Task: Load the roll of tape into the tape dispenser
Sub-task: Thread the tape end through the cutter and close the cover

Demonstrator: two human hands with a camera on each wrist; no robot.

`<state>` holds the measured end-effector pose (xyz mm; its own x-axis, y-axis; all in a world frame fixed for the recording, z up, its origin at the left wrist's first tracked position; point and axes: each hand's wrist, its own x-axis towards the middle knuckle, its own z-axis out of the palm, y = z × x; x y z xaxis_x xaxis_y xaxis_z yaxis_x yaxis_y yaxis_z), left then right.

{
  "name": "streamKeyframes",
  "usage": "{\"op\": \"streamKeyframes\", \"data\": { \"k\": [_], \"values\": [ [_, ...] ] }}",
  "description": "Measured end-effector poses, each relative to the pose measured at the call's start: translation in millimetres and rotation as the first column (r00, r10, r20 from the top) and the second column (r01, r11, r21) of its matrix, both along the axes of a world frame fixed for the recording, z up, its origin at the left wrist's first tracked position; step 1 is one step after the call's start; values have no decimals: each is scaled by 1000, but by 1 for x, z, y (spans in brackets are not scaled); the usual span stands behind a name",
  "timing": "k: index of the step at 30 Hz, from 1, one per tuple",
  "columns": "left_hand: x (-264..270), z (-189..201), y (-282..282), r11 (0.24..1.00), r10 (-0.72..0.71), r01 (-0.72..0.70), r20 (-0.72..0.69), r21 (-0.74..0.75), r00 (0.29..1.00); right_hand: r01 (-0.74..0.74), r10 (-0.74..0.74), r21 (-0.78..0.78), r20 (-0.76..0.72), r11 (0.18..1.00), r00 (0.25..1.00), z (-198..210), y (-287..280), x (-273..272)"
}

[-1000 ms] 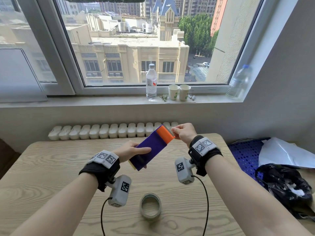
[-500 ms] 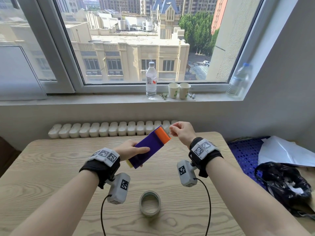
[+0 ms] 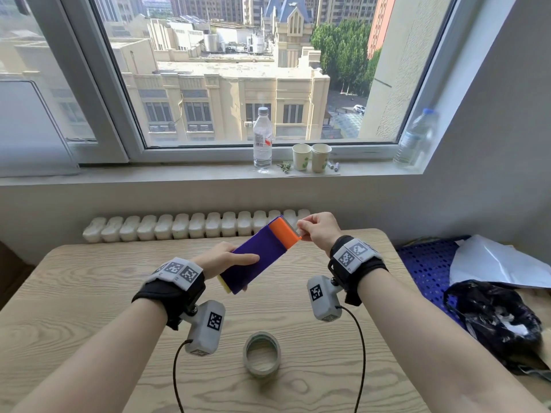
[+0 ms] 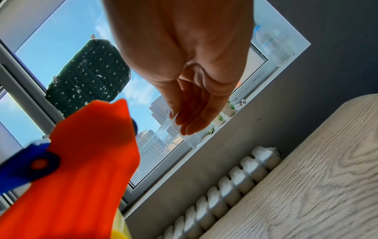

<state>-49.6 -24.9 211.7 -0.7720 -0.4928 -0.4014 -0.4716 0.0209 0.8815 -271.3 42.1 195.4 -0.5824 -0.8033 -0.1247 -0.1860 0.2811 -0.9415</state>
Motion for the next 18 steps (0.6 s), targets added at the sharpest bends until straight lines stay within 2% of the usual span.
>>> {"op": "streamKeyframes", "data": {
  "k": [4,10,18],
  "values": [
    [-1,0,2,1000,0,0,-9,-3,1000,8,-7,29,-10,1000,1000,-3,0,-3],
    [-6,6,4,997,36,-32,66,-69,997,-36,34,-87,-24,996,999,8,2,2],
    [-8,7,3,994,79,-71,94,-88,992,-131,110,-106,-190,986,976,5,5,7]
  ]
}}
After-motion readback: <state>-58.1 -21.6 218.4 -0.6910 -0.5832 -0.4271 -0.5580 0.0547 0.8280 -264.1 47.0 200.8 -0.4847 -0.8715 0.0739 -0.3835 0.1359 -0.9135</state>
